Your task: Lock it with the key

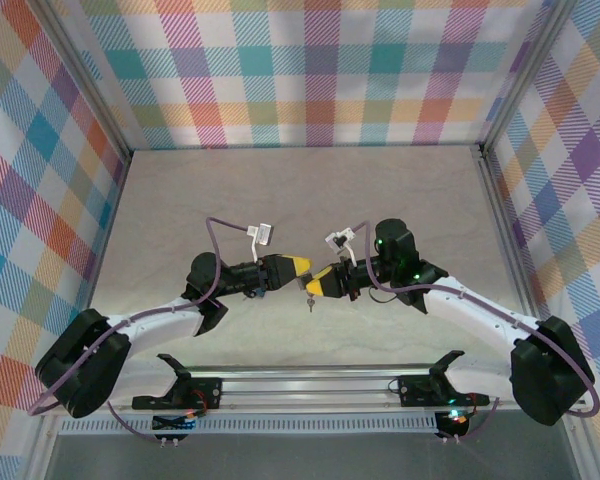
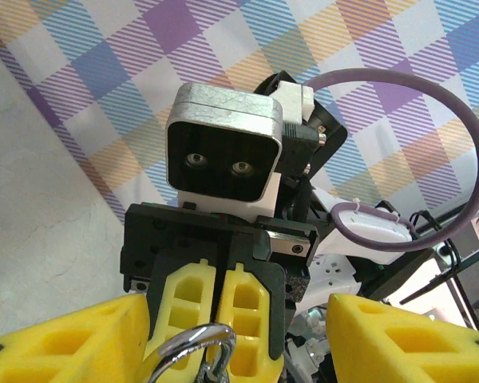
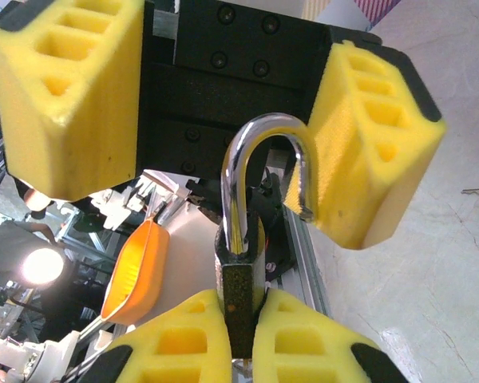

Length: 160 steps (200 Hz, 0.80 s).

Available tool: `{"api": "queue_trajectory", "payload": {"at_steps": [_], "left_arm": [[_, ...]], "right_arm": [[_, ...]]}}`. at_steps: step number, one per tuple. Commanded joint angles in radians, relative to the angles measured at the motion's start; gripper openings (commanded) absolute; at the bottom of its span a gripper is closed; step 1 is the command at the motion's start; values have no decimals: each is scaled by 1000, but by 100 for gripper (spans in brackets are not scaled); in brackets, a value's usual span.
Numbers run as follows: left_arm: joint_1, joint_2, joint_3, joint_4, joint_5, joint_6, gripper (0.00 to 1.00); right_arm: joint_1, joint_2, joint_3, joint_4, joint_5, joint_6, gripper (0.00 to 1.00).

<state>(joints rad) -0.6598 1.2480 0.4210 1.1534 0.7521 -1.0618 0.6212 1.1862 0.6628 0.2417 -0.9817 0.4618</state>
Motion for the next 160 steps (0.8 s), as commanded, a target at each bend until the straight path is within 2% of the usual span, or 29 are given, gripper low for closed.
{"api": "queue_trajectory", "payload": {"at_steps": [1,96,160], "left_arm": [[-9,-44,2,61,56,19,59],[-9,-75,5,-29,58,72,51],[-9,-150,13,-188,26,171,46]], "right_arm": [[-3,-8,25,-45,47,-17,0],[-2,-27,23,-66,49,-26,0],[-3,-33,16,-59,20,-22,0]]}}
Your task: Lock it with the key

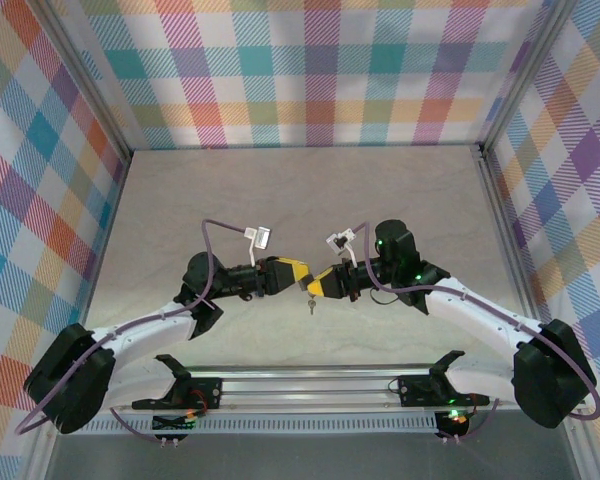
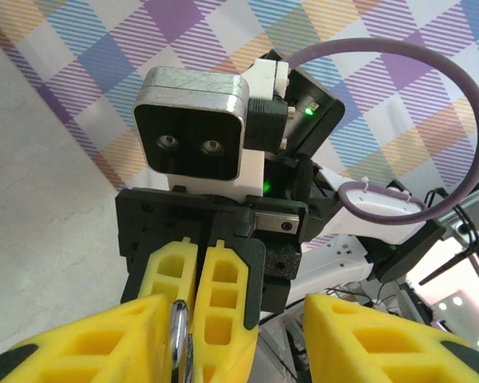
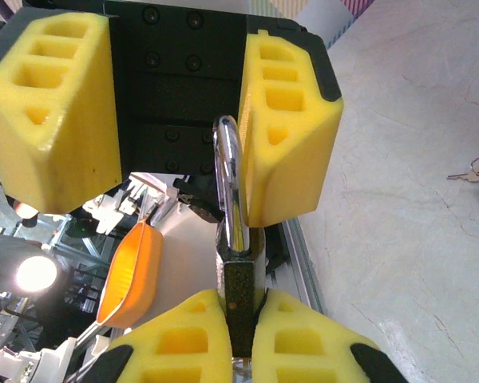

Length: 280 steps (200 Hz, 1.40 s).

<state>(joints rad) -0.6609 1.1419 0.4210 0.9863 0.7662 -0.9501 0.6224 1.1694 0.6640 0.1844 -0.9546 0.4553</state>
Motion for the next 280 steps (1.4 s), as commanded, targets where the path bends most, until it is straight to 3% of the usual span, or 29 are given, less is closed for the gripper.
{"api": "queue_trajectory", "payload": {"at_steps": [1,280], "left_arm": [[-8,-44,13,-21,11,59,46],[15,-120,21,-205,-46,167,24]], "right_arm": [[-4,-16,15,-1,-8,-15,0],[22,18,11,18,-123,-10,0]]}}
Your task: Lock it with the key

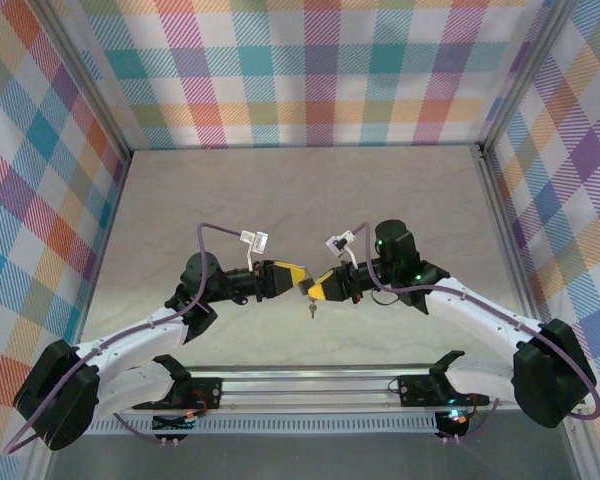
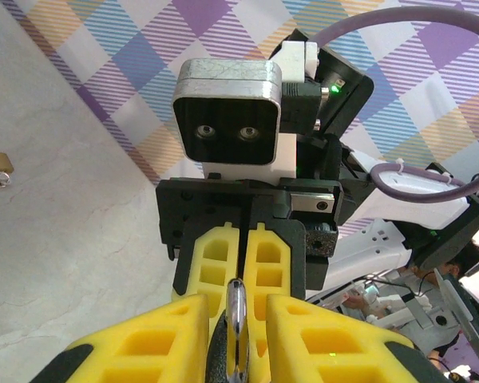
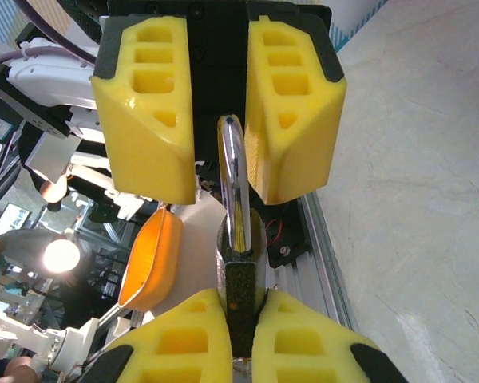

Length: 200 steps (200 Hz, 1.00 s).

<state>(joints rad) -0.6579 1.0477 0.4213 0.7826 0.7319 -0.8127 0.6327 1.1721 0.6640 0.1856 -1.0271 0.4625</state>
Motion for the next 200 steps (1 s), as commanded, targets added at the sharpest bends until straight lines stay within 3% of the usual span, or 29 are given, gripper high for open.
{"api": "queue_trajectory", "payload": {"at_steps": [1,200], "left_arm": [[12,-26,21,-2,-12,31,24],[7,-29,19,-43,5,44,20]], "right_arm": [[13,16,11,17,-51,-18,0],[25,-12,31,-36,36,-53,0]]}}
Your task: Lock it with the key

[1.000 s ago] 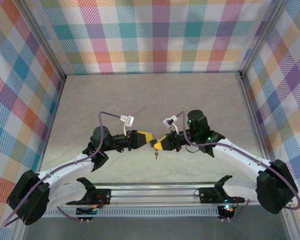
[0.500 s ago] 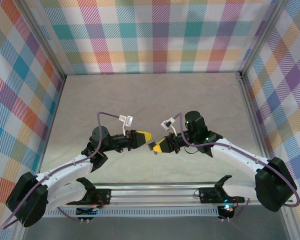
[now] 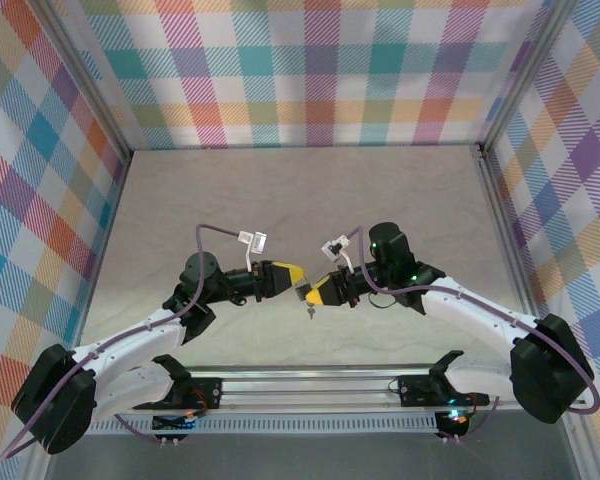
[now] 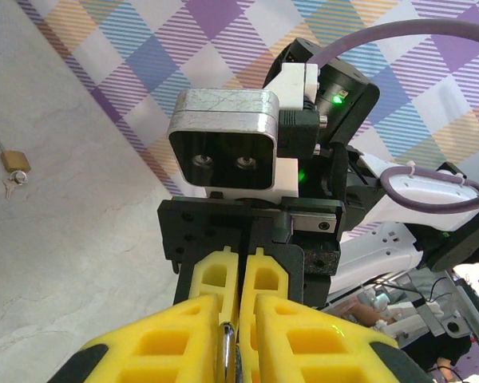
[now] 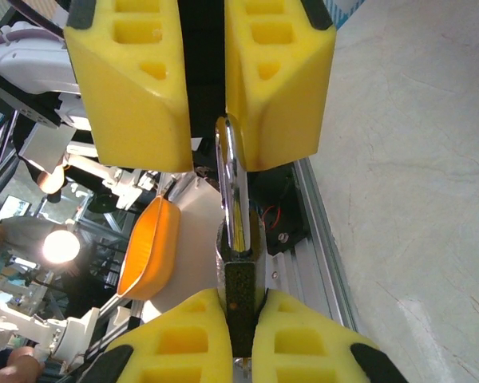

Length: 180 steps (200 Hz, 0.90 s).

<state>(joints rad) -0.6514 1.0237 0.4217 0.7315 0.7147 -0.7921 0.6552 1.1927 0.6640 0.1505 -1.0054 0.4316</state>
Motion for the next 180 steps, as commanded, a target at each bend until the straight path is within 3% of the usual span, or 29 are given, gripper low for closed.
{"api": "queue_trajectory", "payload": {"at_steps": [1,180], "left_arm": [[0,-5,19,8,22,23,20],[-4,-30,31,-67,6,71,9]], "right_arm": [[3,-33,31,0,15,-22,0],[3,-38,21,22,-32,-8,0]]}}
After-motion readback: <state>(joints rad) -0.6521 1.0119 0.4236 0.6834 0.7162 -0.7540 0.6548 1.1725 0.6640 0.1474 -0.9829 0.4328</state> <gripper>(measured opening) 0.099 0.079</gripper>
